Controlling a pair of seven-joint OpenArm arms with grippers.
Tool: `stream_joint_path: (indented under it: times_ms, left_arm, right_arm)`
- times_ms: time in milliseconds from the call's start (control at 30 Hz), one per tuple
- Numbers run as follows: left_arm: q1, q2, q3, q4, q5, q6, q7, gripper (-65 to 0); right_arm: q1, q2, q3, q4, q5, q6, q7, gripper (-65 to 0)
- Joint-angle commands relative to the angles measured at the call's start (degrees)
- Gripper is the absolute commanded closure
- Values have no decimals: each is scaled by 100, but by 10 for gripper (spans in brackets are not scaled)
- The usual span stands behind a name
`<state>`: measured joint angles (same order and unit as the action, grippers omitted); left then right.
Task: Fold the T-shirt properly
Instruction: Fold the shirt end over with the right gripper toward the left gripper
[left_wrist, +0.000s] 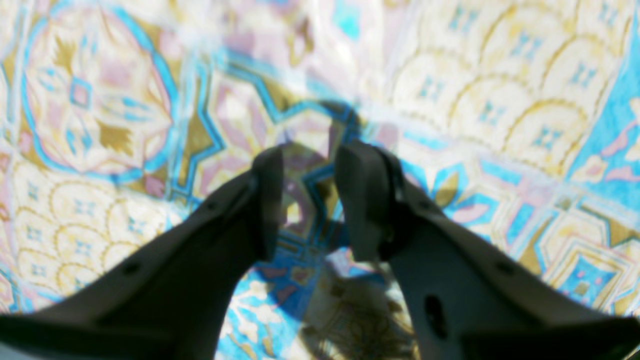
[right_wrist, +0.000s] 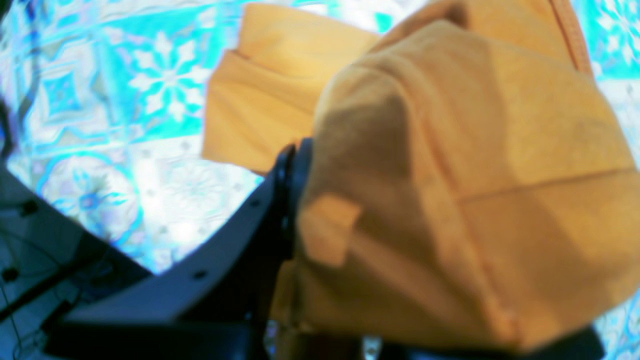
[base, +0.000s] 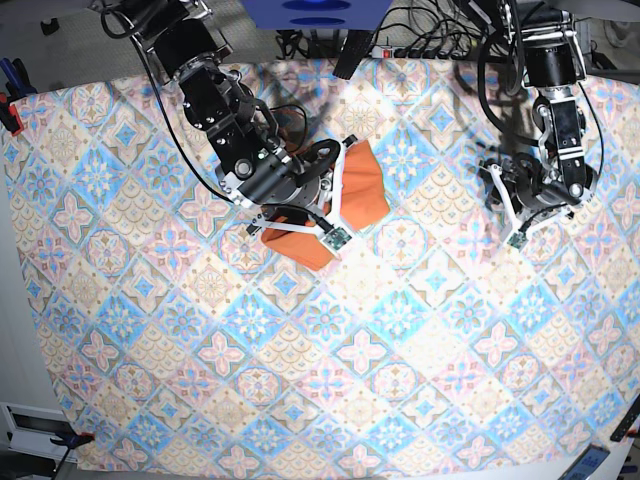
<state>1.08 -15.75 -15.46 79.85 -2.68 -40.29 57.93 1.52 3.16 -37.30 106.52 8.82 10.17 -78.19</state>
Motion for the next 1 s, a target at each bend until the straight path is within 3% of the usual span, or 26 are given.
stream_joint_path:
  times_ms: [0,300,500,700,800,967]
  left_arm:
    - [-86,-82,-14,116,-27,29,-31,-209]
    - [-33,-161,-14,116,-9,29,-13,-212]
    - [-33,-170,-14,116,0,29,-13,-212]
    - [-33,-161,-14,116,0,29,-4,-212]
    - [37,-161,-23,116,0,29,-4,-212]
    - [98,-161,-23,116,0,29,-4,-212]
  right_arm:
    - [90,-30,-99,139,28,-37,105,-45]
    - [415,-65,-415,78,28,-46,158,-63]
    - [477,-74,-433,60,28,-46,87,-185]
    - [477,-74,-890,60,28,-46,114,-355]
    - [477,-74,-907,86,28,-46,123,-386]
    - [485,-259,-925,95,28,-46,140,-385]
